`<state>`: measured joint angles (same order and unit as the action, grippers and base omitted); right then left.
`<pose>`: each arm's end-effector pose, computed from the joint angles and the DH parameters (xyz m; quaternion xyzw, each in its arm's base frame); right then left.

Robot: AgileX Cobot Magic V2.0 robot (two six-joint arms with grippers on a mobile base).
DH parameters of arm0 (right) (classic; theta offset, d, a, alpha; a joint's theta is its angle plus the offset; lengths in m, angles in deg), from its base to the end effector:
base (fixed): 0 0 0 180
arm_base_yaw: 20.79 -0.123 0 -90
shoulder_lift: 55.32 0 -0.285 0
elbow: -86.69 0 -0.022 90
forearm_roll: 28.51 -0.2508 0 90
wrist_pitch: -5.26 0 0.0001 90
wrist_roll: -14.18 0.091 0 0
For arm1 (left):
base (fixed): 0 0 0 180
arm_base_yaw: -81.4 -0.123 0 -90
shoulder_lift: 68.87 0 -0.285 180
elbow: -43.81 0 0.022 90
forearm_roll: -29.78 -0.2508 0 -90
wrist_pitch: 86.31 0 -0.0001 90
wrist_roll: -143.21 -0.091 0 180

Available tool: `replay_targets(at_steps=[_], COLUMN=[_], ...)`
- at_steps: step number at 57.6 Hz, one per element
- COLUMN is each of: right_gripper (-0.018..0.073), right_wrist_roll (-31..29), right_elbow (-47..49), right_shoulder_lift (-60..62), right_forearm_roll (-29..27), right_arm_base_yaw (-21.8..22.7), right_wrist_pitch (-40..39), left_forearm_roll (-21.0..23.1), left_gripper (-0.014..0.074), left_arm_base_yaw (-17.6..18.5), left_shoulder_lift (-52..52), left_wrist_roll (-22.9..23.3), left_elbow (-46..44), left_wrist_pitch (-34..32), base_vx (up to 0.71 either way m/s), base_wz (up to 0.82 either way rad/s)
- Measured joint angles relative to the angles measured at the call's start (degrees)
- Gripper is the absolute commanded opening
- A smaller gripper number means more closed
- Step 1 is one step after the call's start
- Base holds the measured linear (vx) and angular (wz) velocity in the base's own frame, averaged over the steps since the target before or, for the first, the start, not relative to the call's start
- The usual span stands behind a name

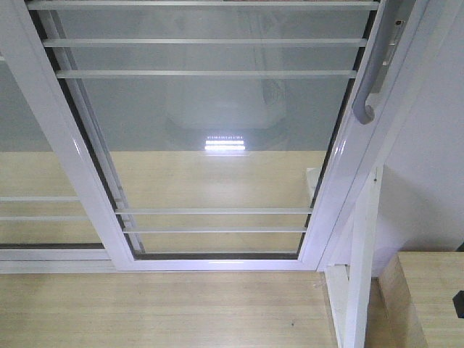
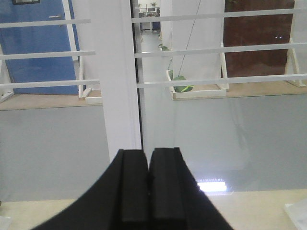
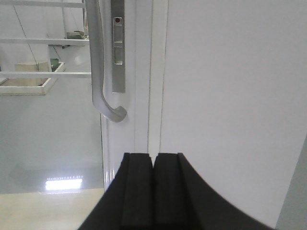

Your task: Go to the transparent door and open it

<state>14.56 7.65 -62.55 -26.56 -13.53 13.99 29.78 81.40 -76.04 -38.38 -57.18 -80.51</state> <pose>0.0562 -0.0076 0.1891 0.0385 0.7362 -0.0538 0.6735 0.0569 0.0000 0.1940 0.0100 0.7191 0.0096 0.6947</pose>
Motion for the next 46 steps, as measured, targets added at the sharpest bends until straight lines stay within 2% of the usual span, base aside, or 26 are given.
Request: replay_targets(at_steps=[46], right_gripper=[-0.0008], right_wrist_roll=[0.0], right_elbow=[0.0], right_shoulder_lift=[0.0], right_forearm_roll=[0.0], right_arm_base_yaw=[0.0], right_wrist_pitch=[0.2], left_forearm_roll=[0.0], left_gripper=[-0.0006], left_arm_base_yaw=[0.0], left_shoulder_lift=[0.0], left_wrist_roll=[0.0], left_elbow=[0.0], left_wrist_pitch=[1.0], base_vx=[0.0], base_wz=[0.0])
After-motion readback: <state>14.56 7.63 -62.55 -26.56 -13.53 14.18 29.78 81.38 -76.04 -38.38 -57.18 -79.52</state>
